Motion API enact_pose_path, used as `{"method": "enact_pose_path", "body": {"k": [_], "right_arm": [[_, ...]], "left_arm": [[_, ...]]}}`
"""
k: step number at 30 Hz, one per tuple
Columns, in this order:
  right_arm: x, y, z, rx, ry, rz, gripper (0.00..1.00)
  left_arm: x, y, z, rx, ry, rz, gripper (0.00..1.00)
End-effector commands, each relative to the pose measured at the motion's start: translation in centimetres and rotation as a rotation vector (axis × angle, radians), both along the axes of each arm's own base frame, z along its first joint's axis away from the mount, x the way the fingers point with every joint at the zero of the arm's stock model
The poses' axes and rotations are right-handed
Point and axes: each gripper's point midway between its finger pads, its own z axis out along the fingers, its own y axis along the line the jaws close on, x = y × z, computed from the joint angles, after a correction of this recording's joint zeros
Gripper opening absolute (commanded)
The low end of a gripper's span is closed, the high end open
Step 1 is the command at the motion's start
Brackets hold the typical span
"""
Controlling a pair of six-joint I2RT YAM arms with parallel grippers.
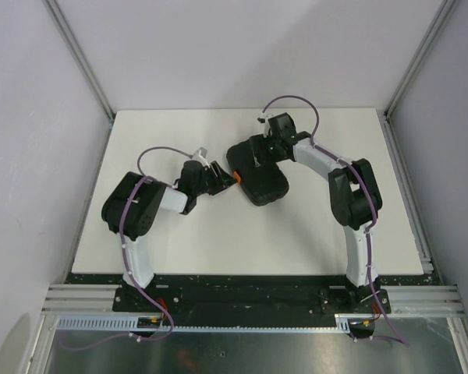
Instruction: Pack the tool kit
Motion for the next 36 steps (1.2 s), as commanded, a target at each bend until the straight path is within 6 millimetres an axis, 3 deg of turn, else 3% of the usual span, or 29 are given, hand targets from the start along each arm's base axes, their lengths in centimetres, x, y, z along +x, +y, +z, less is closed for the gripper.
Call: {"method": "enact_pose_path", "body": {"k": [1, 6, 11, 17, 21, 29, 36], "right_arm": [[-25.2, 4.6, -12.4, -0.04, 0.852, 0.377, 0.77], [-24.3, 4.2, -12.4, -0.069, 0.826, 0.335, 0.77], [-22.1, 3.6, -12.5, -0.067, 0.792, 0.261, 0.76], [-20.3, 3.7, -12.1, -0.059, 0.757, 0.221, 0.76], [-20.2, 3.4, -12.3, -0.072, 0.756, 0.208, 0.76], [-20.1, 3.0, -12.4, -0.09, 0.75, 0.192, 0.76], [-19.2, 3.3, -11.9, -0.071, 0.726, 0.18, 0.77]], "left_arm": [[-2.2, -10.7, 18.8, -0.344, -0.542, -0.393, 0.51], [-2.8, -9.4, 18.0, -0.314, -0.533, -0.341, 0.43], [-4.3, -7.1, 15.6, -0.263, -0.483, -0.29, 0.42], [-5.6, -4.7, 14.0, -0.222, -0.448, -0.229, 0.47], [-5.8, -3.2, 14.1, -0.202, -0.451, -0.171, 0.56], [-5.8, -1.4, 13.8, -0.163, -0.444, -0.111, 0.6], [-5.4, 3.8, 11.7, -0.047, -0.364, 0.064, 0.66]]}}
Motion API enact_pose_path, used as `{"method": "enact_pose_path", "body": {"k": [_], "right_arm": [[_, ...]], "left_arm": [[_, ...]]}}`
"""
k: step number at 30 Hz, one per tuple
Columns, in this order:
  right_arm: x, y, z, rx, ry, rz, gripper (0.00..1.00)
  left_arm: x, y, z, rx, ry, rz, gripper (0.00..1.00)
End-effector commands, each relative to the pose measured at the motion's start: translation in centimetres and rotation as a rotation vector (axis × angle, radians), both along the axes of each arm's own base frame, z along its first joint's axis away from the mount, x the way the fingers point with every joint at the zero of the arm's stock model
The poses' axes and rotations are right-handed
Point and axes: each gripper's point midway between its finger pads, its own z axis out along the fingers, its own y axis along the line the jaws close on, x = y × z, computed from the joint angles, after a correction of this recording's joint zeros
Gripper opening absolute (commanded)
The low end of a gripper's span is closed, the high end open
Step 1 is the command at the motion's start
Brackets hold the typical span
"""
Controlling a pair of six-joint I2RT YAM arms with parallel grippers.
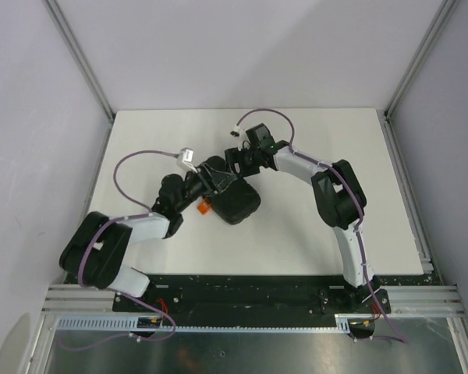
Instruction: Pack the tool kit
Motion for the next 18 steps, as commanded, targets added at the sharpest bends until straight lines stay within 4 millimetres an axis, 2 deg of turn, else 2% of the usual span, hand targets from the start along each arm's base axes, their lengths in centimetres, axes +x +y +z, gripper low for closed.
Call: {"method": "enact_pose_path", "body": {"k": [1, 7, 12, 15, 18], "right_arm": [[-14.4, -5.5, -11.8, -0.319, 0.6, 0.037, 0.77], [-13.6, -5.5, -11.4, -0.291, 0.593, 0.013, 0.78], [-13.2, -5.4, -10.8, -0.26, 0.591, 0.007, 0.78], [-13.4, -5.0, -10.3, -0.233, 0.593, 0.029, 0.78], [-13.6, -4.6, -9.9, -0.197, 0.603, 0.042, 0.78]], "left_arm": [[0.6, 4.4, -1.1, 0.056, 0.026, 0.167, 0.67], [-0.8, 8.8, -2.6, 0.082, 0.113, 0.327, 0.69], [-2.1, 12.4, -3.9, 0.172, 0.19, 0.475, 0.77], [-3.2, 12.8, -5.3, 0.166, 0.248, 0.469, 0.87], [-4.2, 12.2, -6.9, 0.144, 0.323, 0.417, 0.97]]}}
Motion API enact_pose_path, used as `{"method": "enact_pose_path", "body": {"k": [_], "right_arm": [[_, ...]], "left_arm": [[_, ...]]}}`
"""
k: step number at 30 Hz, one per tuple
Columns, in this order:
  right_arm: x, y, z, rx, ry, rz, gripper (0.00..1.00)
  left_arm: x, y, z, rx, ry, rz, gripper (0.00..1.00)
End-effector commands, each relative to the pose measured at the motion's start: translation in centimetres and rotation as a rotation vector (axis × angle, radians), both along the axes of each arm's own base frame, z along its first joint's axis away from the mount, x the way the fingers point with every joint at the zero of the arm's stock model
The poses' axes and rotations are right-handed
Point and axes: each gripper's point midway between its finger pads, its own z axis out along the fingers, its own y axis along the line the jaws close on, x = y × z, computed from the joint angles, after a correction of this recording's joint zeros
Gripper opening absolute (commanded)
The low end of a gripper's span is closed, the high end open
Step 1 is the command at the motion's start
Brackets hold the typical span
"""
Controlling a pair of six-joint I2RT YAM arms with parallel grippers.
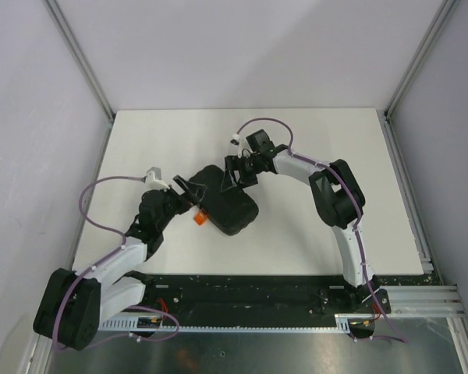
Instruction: Pack the tool kit
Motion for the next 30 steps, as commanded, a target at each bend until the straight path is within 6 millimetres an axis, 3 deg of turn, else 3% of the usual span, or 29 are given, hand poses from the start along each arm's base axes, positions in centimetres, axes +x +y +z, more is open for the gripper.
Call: {"method": "enact_pose_path", "body": {"k": [1, 8, 16, 19, 25, 30], "right_arm": [[-9.0, -6.1, -9.1, -0.305, 0.354, 0.046, 0.78], [-8.9, -5.5, -8.7, -0.269, 0.359, 0.051, 0.77], [-9.0, -5.4, -8.7, -0.248, 0.38, 0.046, 0.77], [-9.1, -5.4, -8.8, -0.244, 0.389, 0.04, 0.77], [-8.8, -5.7, -9.2, -0.249, 0.396, 0.021, 0.76], [-8.1, -6.4, -9.3, -0.264, 0.388, -0.008, 0.76]], "left_arm": [[-2.0, 0.5, -4.5, -0.008, 0.174, -0.001, 0.98], [-4.3, 0.8, -6.5, -0.083, 0.239, -0.001, 0.99], [-7.7, 2.0, -8.8, -0.187, 0.19, 0.042, 0.99], [-8.1, 2.6, -9.5, -0.189, 0.169, 0.066, 1.0], [-8.2, 1.6, -10.6, -0.165, 0.253, 0.018, 0.95], [-7.8, 2.7, -12.2, -0.114, 0.359, 0.107, 0.95]]}}
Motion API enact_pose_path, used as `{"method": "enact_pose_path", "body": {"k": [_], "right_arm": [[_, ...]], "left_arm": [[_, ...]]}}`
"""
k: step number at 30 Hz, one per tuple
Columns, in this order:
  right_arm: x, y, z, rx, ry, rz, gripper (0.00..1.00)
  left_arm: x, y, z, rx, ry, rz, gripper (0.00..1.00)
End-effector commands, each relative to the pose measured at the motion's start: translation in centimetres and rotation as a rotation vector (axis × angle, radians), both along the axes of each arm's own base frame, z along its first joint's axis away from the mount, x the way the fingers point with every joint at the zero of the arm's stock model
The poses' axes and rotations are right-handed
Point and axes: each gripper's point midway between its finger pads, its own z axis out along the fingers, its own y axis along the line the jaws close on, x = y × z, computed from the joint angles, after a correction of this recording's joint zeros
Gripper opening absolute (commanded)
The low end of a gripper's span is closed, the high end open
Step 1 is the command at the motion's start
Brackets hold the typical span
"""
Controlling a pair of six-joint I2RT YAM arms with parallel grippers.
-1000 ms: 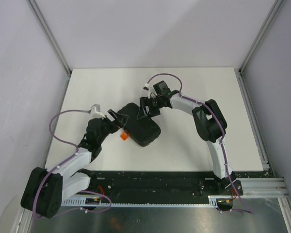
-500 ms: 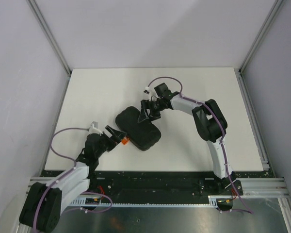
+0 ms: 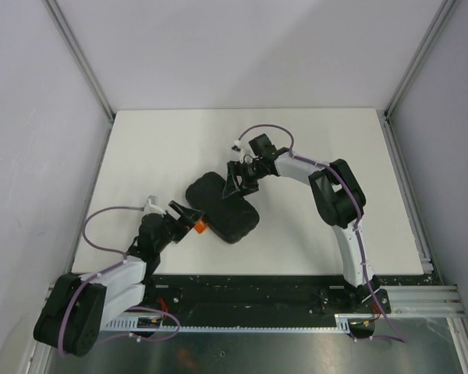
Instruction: Pack the tool kit
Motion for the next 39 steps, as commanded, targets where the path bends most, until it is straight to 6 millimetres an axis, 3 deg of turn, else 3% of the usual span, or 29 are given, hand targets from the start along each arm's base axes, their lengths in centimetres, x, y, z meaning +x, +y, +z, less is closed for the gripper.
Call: {"method": "enact_pose_path", "body": {"k": [1, 4, 9, 14, 19, 23, 28, 31, 35, 39], "right_arm": [[-5.2, -6.2, -9.2, -0.341, 0.26, -0.048, 0.76], [-5.0, -6.4, -9.2, -0.337, 0.262, -0.054, 0.76], [-5.6, -6.3, -9.3, -0.321, 0.289, -0.04, 0.72], [-5.7, -6.3, -9.2, -0.313, 0.293, -0.034, 0.71], [-5.9, -6.7, -9.2, -0.321, 0.297, -0.027, 0.71], [-6.1, -6.8, -9.2, -0.32, 0.307, -0.018, 0.7], [-6.2, -6.4, -8.9, -0.293, 0.323, -0.013, 0.65], [-6.2, -6.2, -8.7, -0.283, 0.322, -0.01, 0.64], [-6.1, -5.7, -8.3, -0.267, 0.317, -0.003, 0.63], [-6.0, -5.3, -7.9, -0.258, 0.31, 0.0, 0.63]], "left_arm": [[-1.3, 1.9, -3.6, 0.073, 0.126, 0.076, 0.96], [0.1, 1.8, -2.3, 0.094, 0.093, 0.076, 0.99], [4.0, -0.6, 3.3, 0.045, -0.139, -0.009, 0.99], [6.7, -2.4, 3.1, 0.027, -0.136, -0.062, 0.99], [7.7, -3.8, 2.7, -0.051, -0.144, -0.102, 0.97], [8.2, -4.8, 3.9, -0.07, -0.187, -0.154, 0.74], [9.2, -6.5, 7.8, -0.09, -0.302, -0.253, 0.35], [9.5, -7.1, 10.4, -0.102, -0.37, -0.284, 0.19], [9.6, -7.7, 12.6, -0.107, -0.408, -0.322, 0.16], [9.8, -8.1, 12.7, -0.098, -0.397, -0.34, 0.18]]}}
